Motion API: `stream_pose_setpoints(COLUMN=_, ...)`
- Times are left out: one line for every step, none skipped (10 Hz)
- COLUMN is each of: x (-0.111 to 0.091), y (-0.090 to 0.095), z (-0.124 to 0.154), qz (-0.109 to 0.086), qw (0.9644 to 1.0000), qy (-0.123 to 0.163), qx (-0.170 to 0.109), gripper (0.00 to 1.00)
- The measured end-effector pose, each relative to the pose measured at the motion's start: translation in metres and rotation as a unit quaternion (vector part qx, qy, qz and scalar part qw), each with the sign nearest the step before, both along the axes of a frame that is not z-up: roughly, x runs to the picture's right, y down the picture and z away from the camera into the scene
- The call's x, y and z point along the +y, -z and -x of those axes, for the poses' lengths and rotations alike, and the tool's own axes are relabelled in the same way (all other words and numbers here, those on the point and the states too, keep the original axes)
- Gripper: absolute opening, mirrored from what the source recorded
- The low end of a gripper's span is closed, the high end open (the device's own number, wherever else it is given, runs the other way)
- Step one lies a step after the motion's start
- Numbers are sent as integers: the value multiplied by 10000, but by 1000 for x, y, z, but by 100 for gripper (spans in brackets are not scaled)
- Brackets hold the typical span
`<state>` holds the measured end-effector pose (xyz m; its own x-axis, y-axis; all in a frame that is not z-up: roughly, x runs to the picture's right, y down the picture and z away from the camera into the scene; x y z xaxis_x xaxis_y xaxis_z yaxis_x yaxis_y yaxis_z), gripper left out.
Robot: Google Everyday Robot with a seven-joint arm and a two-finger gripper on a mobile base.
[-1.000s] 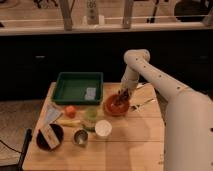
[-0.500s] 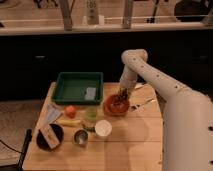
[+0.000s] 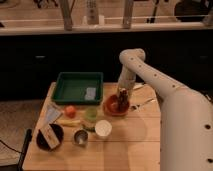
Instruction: Place grapes in red bowl
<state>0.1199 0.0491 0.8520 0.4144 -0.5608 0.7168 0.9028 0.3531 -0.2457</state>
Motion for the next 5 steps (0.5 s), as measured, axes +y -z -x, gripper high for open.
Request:
stream_pose_setpoints(x=0, y=0, z=1, qz=2, qw=10000, qy=22, qx=1, gripper=80)
stream_pose_setpoints(x=0, y=0, z=2, qz=1, qw=10000, qy=35, qx=1, gripper=80)
stream_pose_setpoints(x=0, y=0, z=2, qz=-1, qw=10000, qy=42, qx=1, gripper=80)
stream_pose_setpoints(x=0, y=0, z=2, qz=1, qw=10000, qy=55, qx=6, gripper=80)
stream_pose_setpoints(x=0, y=0, z=2, qz=1, qw=10000, qy=63, qx=5, gripper=80)
